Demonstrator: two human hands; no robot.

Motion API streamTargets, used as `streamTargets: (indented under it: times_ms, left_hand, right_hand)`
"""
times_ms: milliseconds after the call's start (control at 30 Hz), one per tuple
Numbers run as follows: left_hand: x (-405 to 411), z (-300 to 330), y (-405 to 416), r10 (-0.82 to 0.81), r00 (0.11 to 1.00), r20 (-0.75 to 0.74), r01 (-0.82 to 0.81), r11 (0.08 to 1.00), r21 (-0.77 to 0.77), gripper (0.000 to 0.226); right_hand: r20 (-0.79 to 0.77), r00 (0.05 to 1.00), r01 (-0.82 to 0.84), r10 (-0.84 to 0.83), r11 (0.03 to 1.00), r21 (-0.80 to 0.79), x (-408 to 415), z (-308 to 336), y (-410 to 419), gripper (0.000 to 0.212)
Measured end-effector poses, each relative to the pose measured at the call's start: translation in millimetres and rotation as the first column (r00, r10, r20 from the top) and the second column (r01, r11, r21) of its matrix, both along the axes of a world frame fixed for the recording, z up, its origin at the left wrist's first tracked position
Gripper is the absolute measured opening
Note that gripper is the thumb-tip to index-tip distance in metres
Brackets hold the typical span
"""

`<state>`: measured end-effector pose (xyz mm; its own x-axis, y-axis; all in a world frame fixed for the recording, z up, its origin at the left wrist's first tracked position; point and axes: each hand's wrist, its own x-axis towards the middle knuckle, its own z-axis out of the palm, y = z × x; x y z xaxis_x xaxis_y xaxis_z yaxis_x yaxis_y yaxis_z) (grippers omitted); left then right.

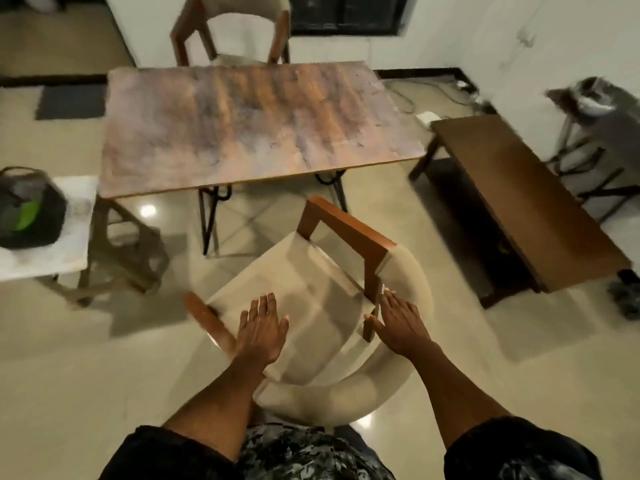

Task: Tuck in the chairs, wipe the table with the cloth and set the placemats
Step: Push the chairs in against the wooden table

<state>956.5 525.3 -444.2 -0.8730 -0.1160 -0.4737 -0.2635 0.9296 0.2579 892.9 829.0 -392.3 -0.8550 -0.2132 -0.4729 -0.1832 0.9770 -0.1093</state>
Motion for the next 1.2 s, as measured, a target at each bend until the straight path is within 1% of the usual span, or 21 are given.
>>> streamTargets:
  times_ms: [100, 200, 333, 400, 433, 467, 500, 533, 567, 600, 633, 667, 700, 733, 767, 800, 900, 1033, 1067, 1133, 1200]
  left_hand:
    - [39.7, -4.4, 26.6, 0.174, 0.984, 0.039, -0.173, 0.985, -0.020, 0.073]
    - [72.9, -9.6, 54.3, 0.270, 0.960, 0.077, -0.267, 0.963, -0.048, 0.073]
    - [97.9, -11.9, 90.6, 0.411, 0.908, 0.074, -0.409, 0.911, -0.044, 0.074]
    - [104.8, -9.3, 104.3, 0.492, 0.866, 0.090, -0.494, 0.869, -0.003, 0.076]
    - [106.5, -8.5, 113.8, 0.572, 0.816, 0.088, -0.577, 0.816, 0.049, 0.078]
    - [107.8, -5.2, 123.9, 0.666, 0.741, 0.087, -0.672, 0.735, 0.096, 0.080]
    - [107.1, 0.1, 132.9, 0.786, 0.612, 0.083, -0.788, 0.598, 0.145, 0.082]
    - [105.6, 5.0, 140.5, 0.901, 0.424, 0.092, -0.896, 0.402, 0.186, 0.083]
    - [106.1, 5.1, 146.1, 0.960, 0.240, 0.141, -0.953, 0.206, 0.221, 0.087]
    - [107.4, 2.6, 148.5, 0.970, 0.131, 0.205, -0.966, 0.079, 0.245, 0.097]
    - [109.0, -1.3, 149.5, 0.957, 0.091, 0.274, -0.966, 0.018, 0.258, 0.110]
    - [112.3, -6.7, 151.3, 0.945, 0.077, 0.318, -0.968, -0.006, 0.253, 0.120]
    - [115.2, -12.5, 153.1, 0.942, 0.066, 0.330, -0.968, -0.019, 0.249, 0.125]
    - [116.6, -17.1, 154.9, 0.944, 0.044, 0.326, -0.967, -0.042, 0.251, 0.128]
    - [115.0, -20.7, 158.2, 0.948, 0.023, 0.317, -0.963, -0.064, 0.261, 0.130]
    - [114.0, -20.0, 161.1, 0.951, 0.000, 0.310, -0.959, -0.088, 0.268, 0.130]
    - [109.6, -21.0, 165.9, 0.963, -0.031, 0.268, -0.953, -0.110, 0.284, 0.124]
    - [109.4, -24.8, 164.5, 0.968, -0.034, 0.250, -0.950, -0.109, 0.292, 0.115]
    - [108.0, -24.8, 163.3, 0.966, -0.046, 0.256, -0.948, -0.123, 0.292, 0.112]
    - [103.9, -23.4, 159.6, 0.965, -0.071, 0.251, -0.942, -0.147, 0.301, 0.106]
    - [98.8, -18.7, 153.9, 0.966, -0.080, 0.247, -0.936, -0.158, 0.315, 0.101]
  right_hand:
    - [0.073, 0.986, -0.153, 0.152, 0.988, 0.012, -17.6, -14.0, 26.2, 0.074]
    - [0.134, 0.957, -0.262, 0.257, 0.965, 0.021, -32.0, -26.9, 43.9, 0.073]
    - [0.119, 0.913, -0.395, 0.390, 0.919, 0.020, -38.9, -37.5, 58.7, 0.074]
    - [0.115, 0.890, -0.446, 0.441, 0.895, 0.025, -39.3, -36.5, 64.6, 0.073]
    - [0.109, 0.881, -0.465, 0.460, 0.885, 0.018, -40.1, -36.5, 67.8, 0.072]
    - [0.109, 0.873, -0.480, 0.476, 0.877, 0.011, -42.0, -36.6, 70.7, 0.071]
    - [0.111, 0.865, -0.493, 0.490, 0.870, 0.006, -44.5, -34.8, 71.8, 0.069]
    - [0.109, 0.847, -0.524, 0.521, 0.852, -0.001, -47.1, -34.5, 72.4, 0.067]
    - [0.109, 0.835, -0.542, 0.539, 0.840, -0.002, -49.1, -35.4, 74.9, 0.064]
    - [0.084, 0.838, -0.540, 0.539, 0.841, -0.012, -52.3, -36.7, 77.7, 0.062]
    - [0.052, 0.838, -0.544, 0.543, 0.839, -0.003, -55.0, -33.0, 79.7, 0.063]
    - [0.026, 0.827, -0.562, 0.562, 0.827, 0.011, -56.7, -30.7, 83.4, 0.071]
    - [0.010, 0.800, -0.600, 0.600, 0.800, 0.018, -57.4, -31.5, 88.9, 0.084]
    - [-0.014, 0.748, -0.663, 0.664, 0.747, 0.042, -60.0, -34.3, 95.6, 0.096]
    - [-0.029, 0.715, -0.697, 0.699, 0.715, 0.054, -61.2, -33.6, 100.4, 0.097]
    - [-0.047, 0.696, -0.713, 0.716, 0.698, 0.069, -60.8, -32.9, 103.5, 0.091]
    - [-0.075, 0.680, -0.721, 0.729, 0.684, 0.116, -59.1, -31.9, 103.8, 0.071]
    - [-0.040, 0.660, -0.735, 0.751, 0.655, 0.174, -55.7, -30.6, 107.9, 0.026]
    - [-0.055, 0.636, -0.750, 0.769, 0.634, 0.188, -54.9, -32.2, 108.6, 0.025]
    - [-0.109, 0.593, -0.772, 0.798, 0.602, 0.202, -54.5, -37.9, 111.3, 0.045]
    - [-0.121, 0.605, -0.754, 0.787, 0.615, 0.230, -48.2, -35.6, 109.8, 0.050]
